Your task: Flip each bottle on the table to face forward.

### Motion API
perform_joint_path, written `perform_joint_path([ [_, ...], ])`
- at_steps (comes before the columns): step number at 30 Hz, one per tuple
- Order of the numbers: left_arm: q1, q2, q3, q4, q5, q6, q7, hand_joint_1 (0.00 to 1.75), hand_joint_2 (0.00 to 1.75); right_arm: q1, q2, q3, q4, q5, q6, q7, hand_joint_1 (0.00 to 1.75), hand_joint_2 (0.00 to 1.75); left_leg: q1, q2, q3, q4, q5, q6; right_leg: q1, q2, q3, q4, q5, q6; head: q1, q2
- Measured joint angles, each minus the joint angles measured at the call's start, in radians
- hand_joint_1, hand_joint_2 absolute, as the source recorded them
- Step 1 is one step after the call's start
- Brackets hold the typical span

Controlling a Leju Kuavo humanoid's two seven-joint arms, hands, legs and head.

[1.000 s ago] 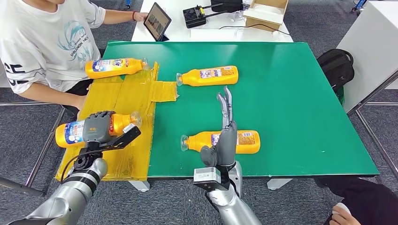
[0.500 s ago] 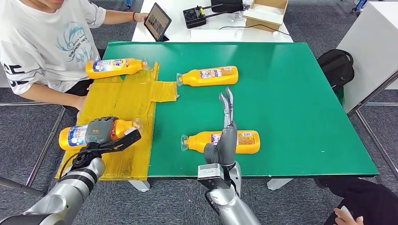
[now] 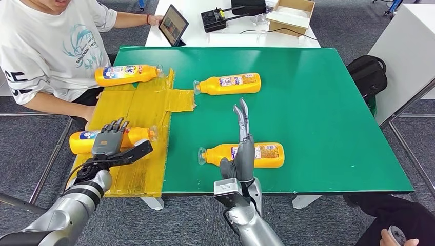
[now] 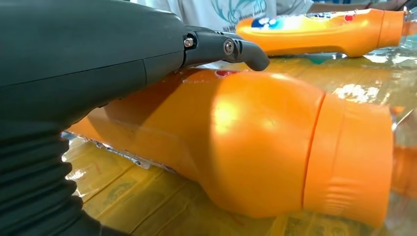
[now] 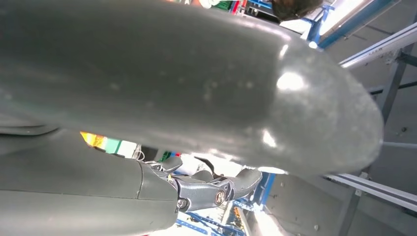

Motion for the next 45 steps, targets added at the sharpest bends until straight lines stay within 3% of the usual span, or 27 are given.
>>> perform_joint_path([
  [7, -0.032, -0.002, 0.108, 0.001, 0.291, -0.338, -0.185, 0.0, 0.0, -0.009, 0.001, 0.0, 0.023, -0.013, 0.018, 0.0, 0.0, 0.0, 0.0, -0.009, 0.01, -0.001, 0.0, 0.0, 0.0, -0.006, 0.012, -0.001, -0.004, 0.0, 0.0, 0.0],
  [16, -0.037, -0.01, 0.213, 0.003, 0.501, -0.595, -0.264, 0.0, 0.0, -0.04, 0.003, 0.004, 0.069, -0.039, 0.019, 0.0, 0.0, 0.0, 0.0, -0.008, 0.016, -0.001, 0.0, -0.001, 0.0, -0.007, 0.016, -0.001, -0.003, -0.002, 0.0, 0.0],
  [21, -0.034, -0.023, 0.27, -0.004, 0.632, -0.63, -0.287, 0.0, 0.0, -0.042, 0.007, 0.005, 0.093, -0.04, 0.018, 0.0, 0.0, 0.0, 0.0, -0.008, 0.015, -0.001, 0.002, -0.002, 0.0, -0.006, 0.015, -0.001, -0.002, -0.002, 0.0, 0.0],
  [26, -0.023, -0.047, 0.296, -0.023, 0.713, -0.566, -0.302, 0.0, 0.0, -0.042, 0.01, 0.005, 0.108, -0.031, 0.018, 0.0, 0.0, 0.0, 0.0, -0.007, 0.012, -0.001, 0.002, -0.002, 0.0, -0.006, 0.012, 0.0, -0.001, -0.002, 0.0, 0.0],
  [30, 0.01, -0.089, 0.305, -0.07, 0.81, -0.388, -0.36, 0.0, 0.0, -0.035, 0.012, 0.004, 0.112, -0.005, 0.023, 0.0, 0.0, 1.75, 0.0, -0.007, 0.008, -0.001, 0.002, -0.002, 0.0, -0.006, 0.008, 0.0, -0.001, -0.002, 0.0, 0.0],
  [31, 0.022, -0.102, 0.305, -0.089, 0.834, -0.33, -0.379, 0.0, 0.0, -0.031, 0.013, 0.004, 0.112, 0.004, 0.025, 0.001, 0.0, 1.75, 0.0, -0.006, 0.007, 0.0, 0.002, -0.002, 0.0, -0.005, 0.007, 0.0, -0.001, -0.002, 0.0, 0.0],
  [35, 0.06, -0.135, 0.297, -0.155, 0.905, -0.19, -0.426, 0.0, 1.75, -0.021, 0.014, 0.003, 0.112, 0.031, 0.033, 0.004, 0.0, 1.75, 0.0, -0.004, 0.004, 0.0, 0.002, -0.002, 0.0, -0.004, 0.003, 0.0, 0.0, -0.001, 0.0, 0.0],
  [39, 0.071, -0.143, 0.288, -0.179, 0.929, -0.167, -0.429, 0.0, 1.75, -0.019, 0.014, 0.003, 0.112, 0.041, 0.037, 0.006, 0.0, 1.75, 0.0, -0.004, 0.003, 0.0, 0.002, -0.002, 0.0, -0.004, 0.002, 0.0, 0.0, -0.001, 0.0, 0.0],
  [45, 0.215, -0.187, 0.16, -0.493, 1.072, 0.002, -0.435, 0.0, 1.75, -0.018, -0.047, -0.003, 0.1, 0.186, 0.151, 0.166, 0.0, 1.75, 0.0, -0.003, -0.004, 0.0, 0.001, -0.002, 0.0, -0.004, -0.004, 0.0, -0.001, -0.001, 0.0, 0.0],
])
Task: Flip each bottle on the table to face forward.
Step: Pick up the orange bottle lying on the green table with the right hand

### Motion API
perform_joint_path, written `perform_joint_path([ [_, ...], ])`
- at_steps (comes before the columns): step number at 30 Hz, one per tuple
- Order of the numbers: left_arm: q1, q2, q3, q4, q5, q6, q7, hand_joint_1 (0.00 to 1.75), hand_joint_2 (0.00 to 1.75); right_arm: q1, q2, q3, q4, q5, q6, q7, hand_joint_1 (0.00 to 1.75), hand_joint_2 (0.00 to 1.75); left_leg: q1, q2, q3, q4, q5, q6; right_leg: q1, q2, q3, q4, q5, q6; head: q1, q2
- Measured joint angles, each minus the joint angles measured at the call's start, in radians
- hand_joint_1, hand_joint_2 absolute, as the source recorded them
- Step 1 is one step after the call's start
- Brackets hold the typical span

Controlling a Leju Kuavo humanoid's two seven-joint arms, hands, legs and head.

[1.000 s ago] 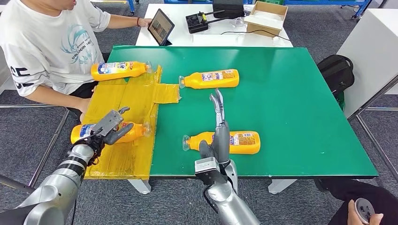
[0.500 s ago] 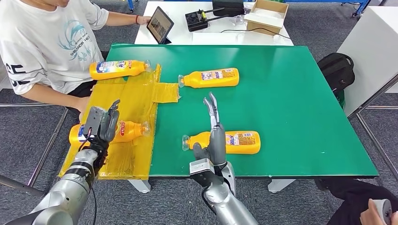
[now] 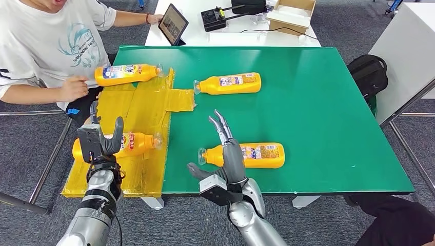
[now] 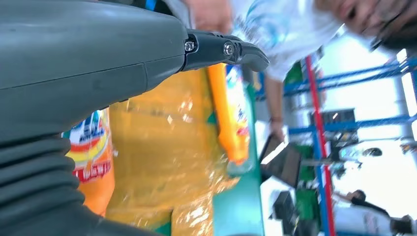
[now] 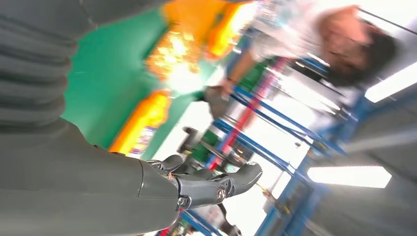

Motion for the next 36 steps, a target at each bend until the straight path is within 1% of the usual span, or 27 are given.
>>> perform_joint_path([
  [4, 0.081, 0.0, -0.047, -0.14, -0.015, 0.08, 0.0, 0.0, 1.75, -0.003, -0.066, -0.022, -0.021, 0.099, 0.073, 0.098, 0.0, 1.75, 0.0, 0.0, -0.001, 0.0, 0.0, 0.0, 0.0, 0.0, -0.001, 0.0, 0.0, 0.0, 0.0, 0.0],
  [6, 0.118, 0.0, -0.063, -0.195, -0.016, 0.092, 0.0, 0.0, 1.75, -0.004, -0.106, -0.038, -0.032, 0.149, 0.115, 0.148, 0.0, 1.75, 0.0, 0.0, -0.001, 0.0, 0.0, 0.0, 0.0, 0.0, -0.001, 0.0, 0.0, 0.0, 0.0, 0.0],
  [8, 0.149, -0.001, -0.07, -0.23, -0.016, 0.083, 0.0, 0.0, 1.75, -0.005, -0.144, -0.054, -0.043, 0.18, 0.155, 0.188, 0.0, 1.75, 0.0, 0.0, -0.002, 0.0, 0.0, 0.0, 0.0, 0.0, -0.001, 0.0, 0.0, 0.0, 0.0, 0.0],
  [11, 0.188, -0.003, -0.077, -0.266, -0.016, 0.072, 0.0, 0.0, 1.75, -0.011, -0.194, -0.079, -0.053, 0.2, 0.191, 0.226, 0.0, 1.75, 0.0, 0.0, -0.002, 0.0, 0.0, 0.0, 0.0, 0.0, -0.002, 0.0, 0.0, 0.0, 0.0, 0.0],
  [15, 0.213, -0.006, -0.079, -0.29, -0.022, 0.065, 0.0, 0.0, 1.75, -0.017, -0.234, -0.099, -0.061, 0.213, 0.217, 0.25, 0.0, 1.75, 0.0, 0.0, -0.001, 0.0, 0.0, 0.0, 0.0, 0.0, -0.002, 0.0, 0.0, 0.0, -0.001, 0.0],
  [20, 0.23, -0.014, -0.08, -0.29, -0.068, 0.042, 0.0, 0.0, 1.75, -0.046, -0.285, -0.111, -0.039, 0.225, 0.333, 0.318, 0.0, 1.75, 0.0, 0.0, -0.002, 0.0, 0.0, 0.0, 0.0, 0.0, -0.002, 0.0, 0.0, 0.0, -0.001, 0.0],
  [23, 0.231, -0.018, -0.085, -0.276, -0.089, 0.027, 0.0, 0.0, 1.75, -0.074, -0.305, -0.112, 0.02, 0.226, 0.394, 0.332, 0.0, 1.75, 0.0, 0.0, -0.002, 0.0, 0.0, 0.0, 0.0, 0.0, -0.002, 0.0, 0.0, 0.0, -0.001, 0.0],
  [25, 0.23, -0.022, -0.091, -0.262, -0.097, 0.018, 0.0, 0.0, 1.75, -0.092, -0.311, -0.111, 0.07, 0.228, 0.417, 0.335, 0.0, 1.75, 0.0, 0.0, -0.002, 0.0, 0.0, 0.0, 0.0, 0.0, -0.002, 0.0, 0.0, 0.0, -0.001, 0.0],
  [30, 0.22, -0.027, -0.102, -0.227, -0.102, 0.008, 0.0, 0.0, 1.75, -0.136, -0.316, -0.101, 0.178, 0.227, 0.444, 0.34, 0.0, 1.75, 0.0, 0.0, -0.002, 0.0, 0.0, 0.0, 0.0, 0.0, -0.002, 0.0, 0.0, 0.001, -0.001, 0.0],
  [36, 0.209, -0.03, -0.108, -0.202, -0.101, 0.002, 0.001, 0.0, 1.75, -0.186, -0.322, -0.078, 0.253, 0.228, 0.466, 0.34, 0.0, 1.75, 0.0, 0.001, -0.001, 0.0, 0.0, 0.0, 0.0, 0.0, -0.002, 0.0, 0.0, 0.001, -0.001, 0.0],
])
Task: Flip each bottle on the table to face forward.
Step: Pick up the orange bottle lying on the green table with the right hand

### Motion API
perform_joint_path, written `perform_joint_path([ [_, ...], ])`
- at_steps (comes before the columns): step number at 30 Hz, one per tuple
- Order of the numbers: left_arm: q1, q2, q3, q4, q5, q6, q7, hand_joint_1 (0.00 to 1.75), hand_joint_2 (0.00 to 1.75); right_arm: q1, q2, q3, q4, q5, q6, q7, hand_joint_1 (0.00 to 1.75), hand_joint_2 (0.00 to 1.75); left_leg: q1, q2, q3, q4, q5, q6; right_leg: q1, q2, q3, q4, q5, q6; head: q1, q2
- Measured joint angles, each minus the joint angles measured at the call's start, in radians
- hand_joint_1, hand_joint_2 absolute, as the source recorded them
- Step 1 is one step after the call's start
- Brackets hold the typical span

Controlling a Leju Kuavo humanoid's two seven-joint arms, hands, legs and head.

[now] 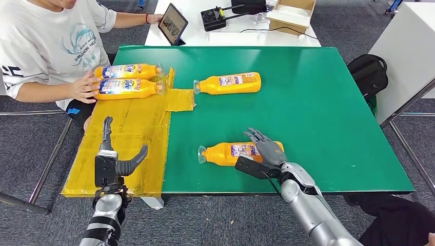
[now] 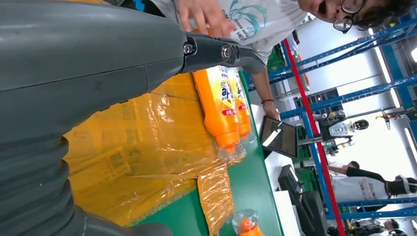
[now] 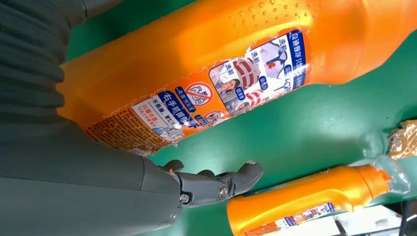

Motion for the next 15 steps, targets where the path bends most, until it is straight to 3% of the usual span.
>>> perform_joint_path([
  [10, -0.007, 0.0, -0.001, 0.027, 0.008, -0.004, 0.008, 0.0, 1.75, -0.045, -0.018, 0.042, 0.056, 0.0, 0.015, 0.024, 0.0, 1.75, 0.0, 0.0, 0.002, 0.0, 0.0, 0.0, 0.0, 0.0, 0.001, 0.0, 0.0, 0.0, 0.0, 0.0],
  [15, -0.012, 0.0, -0.001, 0.04, 0.011, -0.021, 0.009, 0.0, 1.75, -0.079, -0.054, 0.07, 0.066, -0.012, 0.082, 0.034, 0.0, 1.75, 0.0, 0.0, 0.002, 0.0, 0.0, 0.0, 0.0, 0.0, 0.002, 0.0, 0.0, 0.0, 0.0, 0.0],
])
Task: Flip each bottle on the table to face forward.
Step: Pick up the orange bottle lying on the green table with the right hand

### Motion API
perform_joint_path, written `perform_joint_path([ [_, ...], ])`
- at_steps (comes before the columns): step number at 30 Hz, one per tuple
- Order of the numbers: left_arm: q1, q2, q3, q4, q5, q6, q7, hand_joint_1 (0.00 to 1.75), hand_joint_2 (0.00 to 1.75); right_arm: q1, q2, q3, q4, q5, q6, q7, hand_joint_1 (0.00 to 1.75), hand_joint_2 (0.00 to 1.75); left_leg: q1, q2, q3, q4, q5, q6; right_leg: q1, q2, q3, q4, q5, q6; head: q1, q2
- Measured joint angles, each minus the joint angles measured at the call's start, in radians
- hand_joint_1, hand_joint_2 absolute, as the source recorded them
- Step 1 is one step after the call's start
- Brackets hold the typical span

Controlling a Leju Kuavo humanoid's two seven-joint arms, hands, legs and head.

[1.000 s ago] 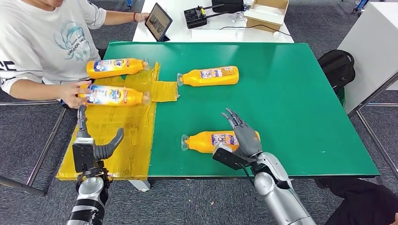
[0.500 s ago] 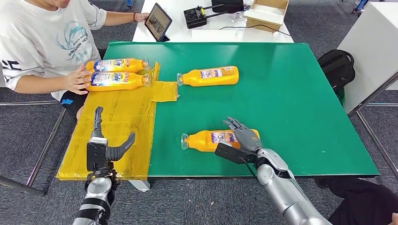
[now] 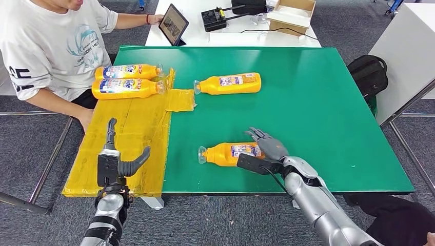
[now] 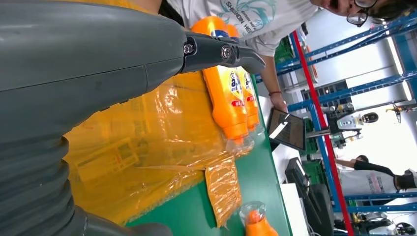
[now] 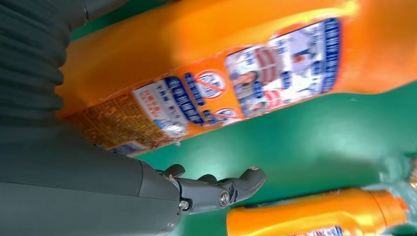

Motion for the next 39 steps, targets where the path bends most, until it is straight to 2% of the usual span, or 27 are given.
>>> perform_joint_path([
  [4, -0.01, 0.0, 0.0, 0.014, 0.001, -0.006, 0.005, 0.0, 1.75, -0.033, -0.041, 0.032, 0.013, -0.012, 0.052, 0.014, 0.0, 1.75, 0.0, 0.0, 0.0, 0.0, 0.0, 0.0, 0.0, 0.0, 0.0, 0.0, 0.0, 0.0, 0.0, 0.0],
  [9, -0.016, 0.0, 0.0, 0.028, 0.001, -0.01, 0.008, 0.0, 1.75, -0.047, -0.078, 0.06, 0.029, -0.023, 0.07, 0.026, 0.0, 1.75, 0.0, 0.0, 0.0, 0.0, 0.0, 0.0, 0.0, 0.0, 0.0, 0.0, 0.001, 0.001, 0.0, 0.0],
  [17, -0.032, 0.0, -0.002, 0.059, 0.02, -0.014, 0.013, 0.0, 1.75, -0.079, -0.1, 0.113, 0.078, -0.057, 0.089, 0.045, 0.12, 1.75, 0.0, 0.001, 0.0, 0.0, 0.0, 0.0, 0.0, 0.002, 0.0, 0.0, 0.001, 0.001, 0.0, 0.0],
  [19, -0.037, 0.0, -0.004, 0.065, 0.025, -0.014, 0.013, 0.0, 1.75, -0.087, -0.097, 0.124, 0.095, -0.064, 0.082, 0.045, 0.26, 1.75, 0.0, 0.001, 0.001, 0.0, 0.0, 0.0, 0.0, 0.002, 0.0, 0.0, 0.001, 0.001, 0.0, 0.0],
  [21, -0.04, 0.0, -0.008, 0.069, 0.03, -0.013, 0.013, 0.0, 1.75, -0.093, -0.093, 0.131, 0.11, -0.069, 0.07, 0.043, 0.81, 1.75, 0.0, 0.002, 0.001, 0.0, 0.0, 0.0, 0.0, 0.002, 0.0, 0.0, 0.001, 0.001, 0.0, 0.0],
  [23, -0.042, 0.0, -0.012, 0.071, 0.032, -0.013, 0.013, 0.0, 1.75, -0.094, -0.086, 0.135, 0.122, -0.077, 0.049, 0.034, 1.24, 1.75, 0.0, 0.004, 0.002, 0.0, 0.0, 0.0, 0.0, 0.003, 0.001, 0.0, 0.001, 0.001, 0.0, 0.0],
  [25, -0.043, 0.0, -0.014, 0.073, 0.032, -0.011, 0.013, 0.0, 1.75, -0.092, -0.074, 0.134, 0.132, -0.086, 0.017, 0.021, 1.24, 1.75, 0.0, 0.006, 0.003, 0.0, 0.0, 0.0, 0.0, 0.006, 0.0, 0.0, 0.001, 0.0, 0.0, 0.0],
  [26, -0.043, -0.001, -0.015, 0.074, 0.032, -0.01, 0.013, 0.0, 1.75, -0.091, -0.066, 0.134, 0.136, -0.089, 0.003, 0.016, 1.3, 1.75, 0.0, 0.008, 0.003, 0.0, 0.0, 0.0, 0.0, 0.007, 0.0, 0.0, 0.002, -0.001, 0.0, 0.0],
  [29, -0.044, -0.002, -0.017, 0.076, 0.032, -0.007, 0.013, 0.0, 1.75, -0.089, -0.05, 0.133, 0.145, -0.092, -0.016, 0.01, 1.66, 1.75, 0.0, 0.01, 0.004, 0.0, 0.0, 0.0, 0.0, 0.009, 0.0, 0.0, 0.003, -0.002, 0.0, 0.0],
  [30, -0.044, -0.002, -0.018, 0.076, 0.032, -0.007, 0.013, 0.0, 1.75, -0.089, -0.047, 0.133, 0.147, -0.093, -0.021, 0.008, 1.72, 1.75, 0.0, 0.01, 0.004, 0.0, 0.0, 0.0, 0.0, 0.009, 0.0, 0.0, 0.003, -0.002, 0.001, 0.0],
  [39, -0.044, -0.006, -0.025, 0.077, 0.038, -0.007, 0.018, 0.0, 1.75, -0.039, -0.006, 0.08, 0.142, -0.096, -0.114, -0.047, 1.75, 1.75, 0.0, 0.01, 0.003, 0.0, -0.001, 0.0, 0.0, 0.009, 0.0, 0.0, 0.003, -0.002, 0.001, 0.0],
])
